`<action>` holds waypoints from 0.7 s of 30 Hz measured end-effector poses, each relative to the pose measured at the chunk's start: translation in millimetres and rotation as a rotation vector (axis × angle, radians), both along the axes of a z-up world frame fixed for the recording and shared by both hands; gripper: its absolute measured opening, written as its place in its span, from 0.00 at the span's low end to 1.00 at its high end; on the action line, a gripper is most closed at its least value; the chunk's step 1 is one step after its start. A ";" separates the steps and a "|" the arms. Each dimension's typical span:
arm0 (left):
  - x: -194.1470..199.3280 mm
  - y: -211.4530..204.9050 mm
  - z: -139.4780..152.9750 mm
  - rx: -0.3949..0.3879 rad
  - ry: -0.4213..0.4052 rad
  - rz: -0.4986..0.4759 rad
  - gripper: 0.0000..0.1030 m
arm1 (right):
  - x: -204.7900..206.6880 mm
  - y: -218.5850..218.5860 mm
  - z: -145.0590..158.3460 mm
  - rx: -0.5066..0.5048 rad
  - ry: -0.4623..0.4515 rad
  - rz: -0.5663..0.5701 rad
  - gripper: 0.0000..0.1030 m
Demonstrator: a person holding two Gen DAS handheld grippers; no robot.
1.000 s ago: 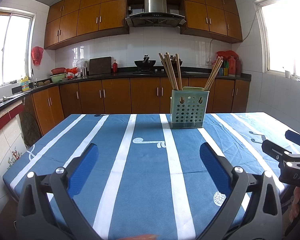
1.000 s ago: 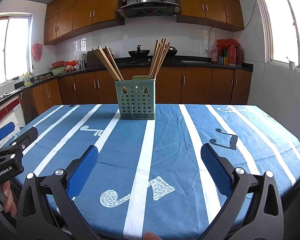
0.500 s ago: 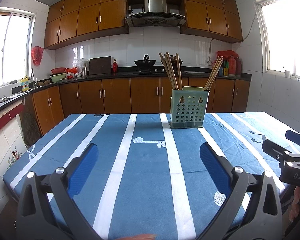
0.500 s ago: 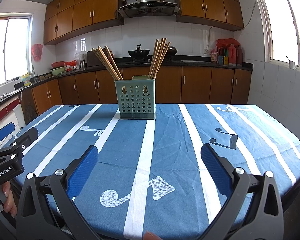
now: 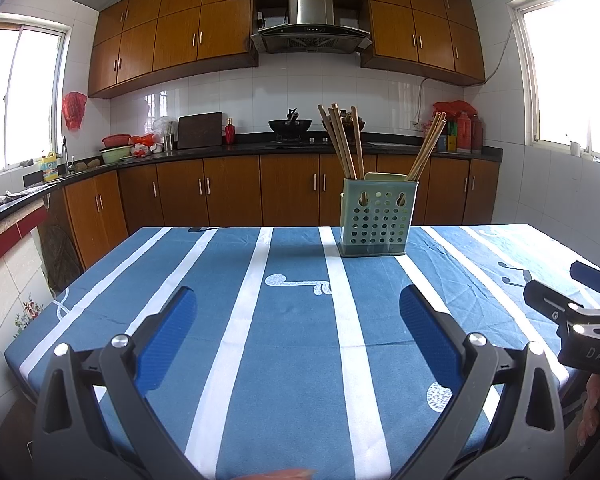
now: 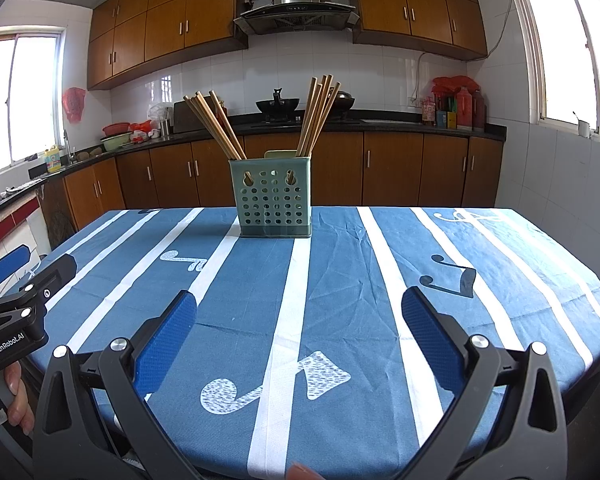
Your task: Organize utensils
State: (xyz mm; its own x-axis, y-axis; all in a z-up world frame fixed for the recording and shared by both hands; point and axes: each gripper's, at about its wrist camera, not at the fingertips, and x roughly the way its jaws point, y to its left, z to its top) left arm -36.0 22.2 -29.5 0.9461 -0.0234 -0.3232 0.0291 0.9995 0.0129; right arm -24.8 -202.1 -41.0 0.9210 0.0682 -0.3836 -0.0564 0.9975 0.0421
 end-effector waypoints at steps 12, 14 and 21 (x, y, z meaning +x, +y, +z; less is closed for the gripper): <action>0.4 -0.4 -0.7 0.000 0.002 -0.001 0.96 | -0.2 -0.5 0.4 0.001 0.000 0.000 0.98; 0.3 -0.4 -0.6 0.000 0.002 -0.001 0.96 | 0.1 -0.5 0.8 0.001 0.001 0.000 0.98; 0.5 -1.0 -1.2 0.000 0.003 -0.003 0.96 | 0.0 -0.5 1.1 0.001 0.001 0.000 0.98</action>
